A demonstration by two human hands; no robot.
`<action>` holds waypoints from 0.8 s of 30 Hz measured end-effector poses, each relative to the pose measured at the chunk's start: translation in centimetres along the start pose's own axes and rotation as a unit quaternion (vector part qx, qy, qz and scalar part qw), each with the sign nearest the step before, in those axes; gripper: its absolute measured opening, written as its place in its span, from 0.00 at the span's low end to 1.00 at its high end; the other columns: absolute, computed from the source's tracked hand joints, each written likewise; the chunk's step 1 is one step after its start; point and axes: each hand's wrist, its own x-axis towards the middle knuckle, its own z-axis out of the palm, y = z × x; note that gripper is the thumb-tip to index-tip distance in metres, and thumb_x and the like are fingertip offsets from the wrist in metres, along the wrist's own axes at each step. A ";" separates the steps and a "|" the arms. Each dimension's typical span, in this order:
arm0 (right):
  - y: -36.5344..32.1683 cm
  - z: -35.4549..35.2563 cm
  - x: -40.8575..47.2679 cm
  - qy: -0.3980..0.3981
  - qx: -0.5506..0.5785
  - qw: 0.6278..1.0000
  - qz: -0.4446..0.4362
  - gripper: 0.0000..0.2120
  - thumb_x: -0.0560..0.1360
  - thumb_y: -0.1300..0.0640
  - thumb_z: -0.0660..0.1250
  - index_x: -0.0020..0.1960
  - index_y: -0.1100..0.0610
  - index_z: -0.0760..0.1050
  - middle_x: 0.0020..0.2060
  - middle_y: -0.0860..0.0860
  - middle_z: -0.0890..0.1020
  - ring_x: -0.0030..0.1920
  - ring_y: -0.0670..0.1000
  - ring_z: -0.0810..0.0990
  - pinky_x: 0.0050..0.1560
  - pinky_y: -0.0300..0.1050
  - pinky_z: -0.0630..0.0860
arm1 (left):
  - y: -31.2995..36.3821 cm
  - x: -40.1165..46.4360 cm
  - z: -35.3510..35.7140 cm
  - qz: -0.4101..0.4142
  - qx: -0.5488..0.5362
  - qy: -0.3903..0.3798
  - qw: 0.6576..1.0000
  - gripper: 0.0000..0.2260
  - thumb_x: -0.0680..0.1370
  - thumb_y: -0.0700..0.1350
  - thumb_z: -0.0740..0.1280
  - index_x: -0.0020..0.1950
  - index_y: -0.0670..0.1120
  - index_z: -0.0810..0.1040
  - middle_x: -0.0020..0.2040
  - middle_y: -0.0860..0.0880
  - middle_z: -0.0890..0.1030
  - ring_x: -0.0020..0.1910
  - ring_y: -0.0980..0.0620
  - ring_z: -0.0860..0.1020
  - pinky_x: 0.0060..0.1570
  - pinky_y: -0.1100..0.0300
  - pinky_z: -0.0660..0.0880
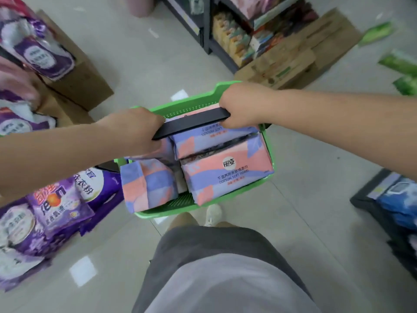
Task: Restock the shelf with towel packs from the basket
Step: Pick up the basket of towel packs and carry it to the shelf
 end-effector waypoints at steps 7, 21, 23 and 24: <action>8.6 -2.0 -3.5 0.032 0.024 0.992 0.123 0.18 0.72 0.51 0.64 0.28 0.54 0.61 0.26 0.51 0.66 0.35 0.56 0.70 0.26 0.40 0.59 | 2.9 10.0 -8.3 0.110 0.073 0.029 0.991 0.09 0.72 0.48 0.60 0.41 0.43 0.73 0.36 0.43 0.75 0.39 0.42 0.75 0.35 0.57 0.70; 24.2 -2.9 -12.3 0.092 0.132 0.905 0.393 0.14 0.70 0.53 0.63 0.30 0.57 0.65 0.28 0.53 0.71 0.35 0.57 0.72 0.32 0.43 0.69 | 15.2 29.1 -24.1 0.345 0.214 0.052 0.913 0.10 0.73 0.49 0.64 0.44 0.42 0.76 0.38 0.40 0.77 0.43 0.41 0.79 0.37 0.56 0.72; 27.1 -2.3 -14.1 0.089 0.146 0.894 0.415 0.15 0.70 0.53 0.63 0.29 0.56 0.63 0.27 0.52 0.69 0.34 0.57 0.72 0.29 0.41 0.65 | 18.1 32.1 -25.6 0.363 0.230 0.053 0.902 0.11 0.73 0.48 0.63 0.47 0.42 0.76 0.41 0.39 0.79 0.44 0.41 0.79 0.35 0.57 0.70; 28.5 -2.1 -15.0 0.086 0.151 0.889 0.423 0.16 0.71 0.53 0.64 0.28 0.56 0.62 0.26 0.52 0.68 0.34 0.56 0.71 0.27 0.40 0.62 | 19.6 33.5 -26.2 0.373 0.237 0.053 0.895 0.11 0.74 0.49 0.64 0.48 0.41 0.76 0.43 0.39 0.79 0.44 0.41 0.79 0.35 0.58 0.69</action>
